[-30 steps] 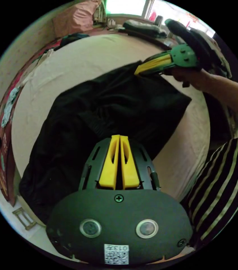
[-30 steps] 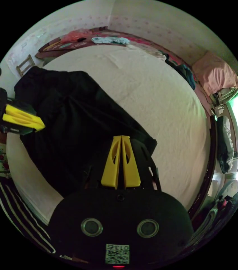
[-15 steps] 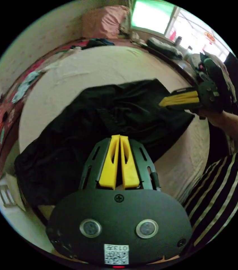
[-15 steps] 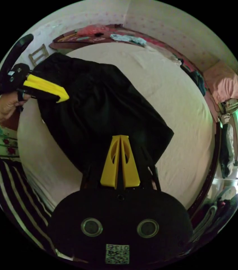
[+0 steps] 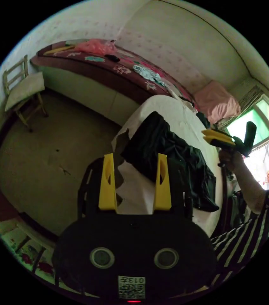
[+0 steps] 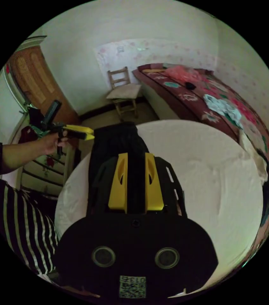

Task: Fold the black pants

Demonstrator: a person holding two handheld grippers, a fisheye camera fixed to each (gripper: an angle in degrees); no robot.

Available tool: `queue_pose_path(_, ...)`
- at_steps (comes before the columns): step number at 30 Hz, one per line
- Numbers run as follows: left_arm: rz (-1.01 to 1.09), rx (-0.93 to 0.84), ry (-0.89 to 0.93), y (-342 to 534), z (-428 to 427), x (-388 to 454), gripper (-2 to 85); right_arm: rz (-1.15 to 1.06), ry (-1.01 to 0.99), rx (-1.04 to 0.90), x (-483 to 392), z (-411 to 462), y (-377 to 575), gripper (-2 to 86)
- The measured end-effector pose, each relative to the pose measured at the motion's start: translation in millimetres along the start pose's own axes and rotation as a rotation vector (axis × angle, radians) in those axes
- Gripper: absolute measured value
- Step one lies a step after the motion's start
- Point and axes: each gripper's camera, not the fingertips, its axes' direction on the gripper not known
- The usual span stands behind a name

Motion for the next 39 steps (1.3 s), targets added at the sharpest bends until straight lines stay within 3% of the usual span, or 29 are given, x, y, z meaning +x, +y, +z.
queue_pose_path(8, -0.057, -0.104, 0.332, -9.1, 19.9, -55.8, 15.7, -0.11, -0.211, -0.262, 29.5, 102.9, -94.1, 12.1)
queue_pose_path(14, -0.035, -0.123, 0.298, 3.3, 4.7, -51.8, 8.2, -0.103, -0.272, -0.366, 40.1, 137.3, -93.1, 9.9)
queue_pose_path(20, 0.094, -0.085, 0.158, 19.1, -27.4, 15.0, 6.3, -0.232, -0.126, -0.339, 25.6, 113.8, -59.4, 6.5)
queue_pose_path(27, 0.3, 0.01, 0.262, 51.6, -64.7, 132.4, 6.0, -0.282, -0.038, -0.027, 33.1, -20.4, 51.3, 6.7)
queue_pose_path(31, 0.568, 0.002, 0.321, 81.9, -64.8, 249.8, 6.0, -0.243, 0.029, 0.097, 44.5, -119.4, 164.5, 6.9)
queue_pose_path(35, 0.857, -0.065, 0.31, 133.6, -23.6, 377.6, 6.2, -0.184, 0.147, 0.069, 47.8, -174.9, 279.4, 6.9)
queue_pose_path(39, 0.995, -0.169, 0.356, 188.5, 37.5, 473.4, 6.4, -0.033, 0.249, -0.034, 50.5, -201.2, 411.3, 6.7)
